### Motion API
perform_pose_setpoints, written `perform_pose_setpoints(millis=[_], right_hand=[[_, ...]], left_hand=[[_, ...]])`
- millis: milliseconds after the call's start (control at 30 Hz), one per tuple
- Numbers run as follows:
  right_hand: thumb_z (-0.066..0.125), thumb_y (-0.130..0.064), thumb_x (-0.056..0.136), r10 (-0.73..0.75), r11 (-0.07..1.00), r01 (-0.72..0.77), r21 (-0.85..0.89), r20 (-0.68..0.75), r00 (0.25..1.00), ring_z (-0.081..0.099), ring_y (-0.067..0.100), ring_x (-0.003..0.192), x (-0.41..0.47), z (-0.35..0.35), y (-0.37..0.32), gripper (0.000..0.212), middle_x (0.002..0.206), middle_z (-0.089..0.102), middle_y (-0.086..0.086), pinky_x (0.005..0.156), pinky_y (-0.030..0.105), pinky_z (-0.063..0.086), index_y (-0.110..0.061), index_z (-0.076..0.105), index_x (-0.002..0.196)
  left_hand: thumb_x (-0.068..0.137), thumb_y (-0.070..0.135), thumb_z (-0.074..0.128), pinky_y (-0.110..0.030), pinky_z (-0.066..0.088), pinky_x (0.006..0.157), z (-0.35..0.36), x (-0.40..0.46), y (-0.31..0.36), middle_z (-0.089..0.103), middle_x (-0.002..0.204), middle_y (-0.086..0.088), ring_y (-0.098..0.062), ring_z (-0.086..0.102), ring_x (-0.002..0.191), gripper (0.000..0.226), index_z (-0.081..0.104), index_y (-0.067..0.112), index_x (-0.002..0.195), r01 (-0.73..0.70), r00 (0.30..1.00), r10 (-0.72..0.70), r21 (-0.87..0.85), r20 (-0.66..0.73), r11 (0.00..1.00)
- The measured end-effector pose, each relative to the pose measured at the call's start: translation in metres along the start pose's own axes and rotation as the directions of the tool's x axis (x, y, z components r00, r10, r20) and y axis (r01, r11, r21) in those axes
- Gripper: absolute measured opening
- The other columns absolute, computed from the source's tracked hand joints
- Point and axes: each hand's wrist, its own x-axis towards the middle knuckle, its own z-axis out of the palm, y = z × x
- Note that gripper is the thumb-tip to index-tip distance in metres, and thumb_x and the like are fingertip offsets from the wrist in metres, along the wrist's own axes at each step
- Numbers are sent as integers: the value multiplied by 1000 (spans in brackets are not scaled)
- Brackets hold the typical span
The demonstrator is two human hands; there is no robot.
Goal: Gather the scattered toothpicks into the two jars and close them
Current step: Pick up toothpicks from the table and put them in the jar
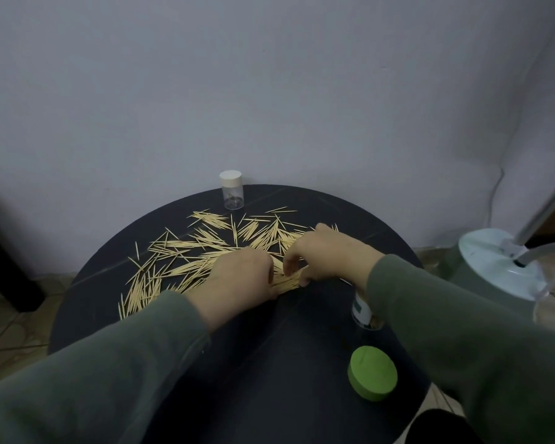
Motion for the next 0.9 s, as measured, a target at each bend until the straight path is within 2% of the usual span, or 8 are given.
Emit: perform_pose_setpoints(millis=[167,300,467,533,633,733,900], right_hand=[[67,-39,87,31,995,-35,-96,-36,999,56,13,107,-1,-1,-1,31,111,65,-11,92,34,29,-32,64,117],[63,-36,90,69,977,-70,-203,-12,998,58,16,105,-1,-2,0,28,111,67,-6,99,38,29,-30,67,117],[59,-28,93,110,953,-113,-282,-28,994,58,18,92,-2,-1,0,16,96,66,-3,103,44,28,-22,66,106],[58,-26,94,123,949,-125,-289,-26,992,56,18,88,-1,-3,1,11,93,64,-3,104,44,27,-20,64,101],[58,-29,94,156,947,-153,-284,-13,988,61,18,99,-3,-4,6,19,102,68,-3,105,44,26,-20,65,110],[58,-32,94,168,944,-168,-285,-25,985,62,18,99,-7,-5,13,20,102,69,-3,105,45,26,-19,66,108],[58,-38,93,188,959,-187,-215,-16,982,60,16,104,-13,-3,21,28,107,68,-6,105,44,26,-23,67,114]], left_hand=[[90,37,60,-32,48,79,-2,-4,7,64,111,-1,-21,61,103,28,64,22,113,9,1000,-8,70,-5,998],[95,26,52,-31,44,70,-1,-6,12,65,109,-3,-23,63,100,21,64,17,110,4,1000,0,143,-25,990],[97,19,47,-32,39,69,-1,-7,18,64,112,-6,-25,63,103,21,61,12,111,0,999,9,226,-39,974],[98,19,47,-32,39,68,0,-6,17,64,112,-6,-26,63,104,21,61,12,112,3,999,7,231,-44,973],[98,20,48,-32,42,68,2,-4,14,65,110,-5,-25,63,101,20,63,15,110,7,998,5,210,-58,978],[97,21,51,-32,45,69,2,1,9,66,105,-3,-24,64,95,18,66,17,105,23,998,-11,167,-68,986],[96,24,53,-33,48,71,6,4,7,62,107,-3,-24,63,96,20,68,19,109,28,996,-18,116,-86,993]])
